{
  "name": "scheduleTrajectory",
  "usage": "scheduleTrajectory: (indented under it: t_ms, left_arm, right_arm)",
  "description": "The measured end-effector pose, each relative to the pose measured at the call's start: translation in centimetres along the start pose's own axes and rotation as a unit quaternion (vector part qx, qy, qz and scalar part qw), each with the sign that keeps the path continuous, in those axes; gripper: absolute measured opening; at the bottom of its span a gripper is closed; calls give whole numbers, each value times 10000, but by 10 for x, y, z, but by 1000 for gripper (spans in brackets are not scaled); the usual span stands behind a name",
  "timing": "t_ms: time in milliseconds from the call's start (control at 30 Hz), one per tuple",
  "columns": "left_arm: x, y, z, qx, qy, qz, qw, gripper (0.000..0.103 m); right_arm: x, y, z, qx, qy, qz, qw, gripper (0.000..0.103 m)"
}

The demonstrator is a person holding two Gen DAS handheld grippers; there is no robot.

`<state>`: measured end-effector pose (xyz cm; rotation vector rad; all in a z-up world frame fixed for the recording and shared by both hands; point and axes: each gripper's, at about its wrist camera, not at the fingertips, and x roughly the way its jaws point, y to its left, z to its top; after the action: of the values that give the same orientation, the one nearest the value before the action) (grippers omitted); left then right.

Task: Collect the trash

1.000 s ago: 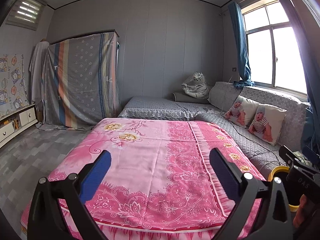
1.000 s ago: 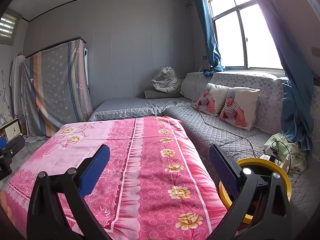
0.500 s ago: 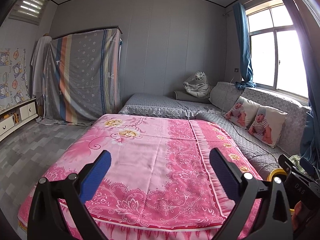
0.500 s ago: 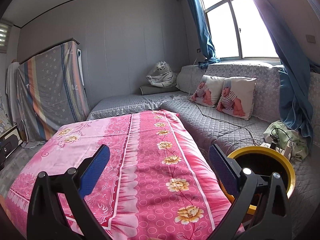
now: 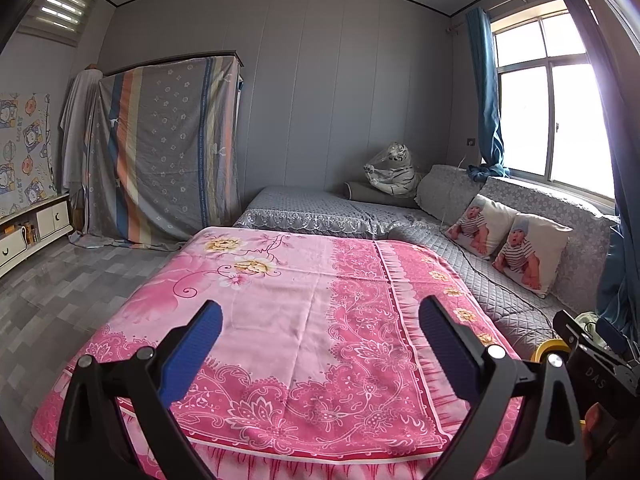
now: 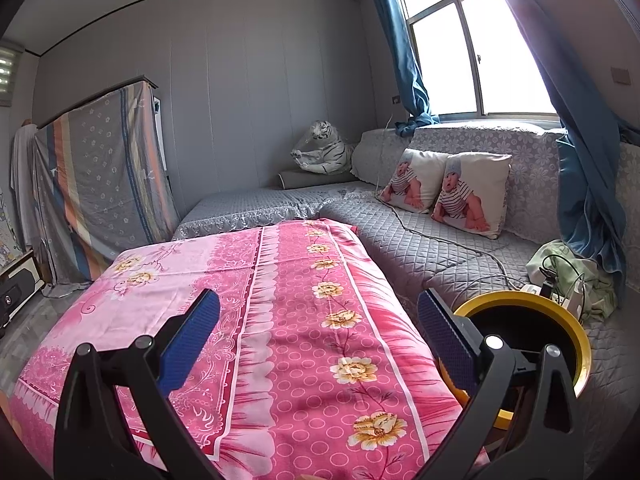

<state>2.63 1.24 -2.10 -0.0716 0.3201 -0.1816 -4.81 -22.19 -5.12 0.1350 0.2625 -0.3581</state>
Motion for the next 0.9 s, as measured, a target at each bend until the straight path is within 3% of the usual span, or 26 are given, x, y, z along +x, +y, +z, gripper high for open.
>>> scheduleTrajectory:
  t_ms: [900]
  left_arm:
    - [-1,-7,0,4,-142,-87,9999,95]
  right_arm:
    - [3,2,-3,44,54,44,10000,95]
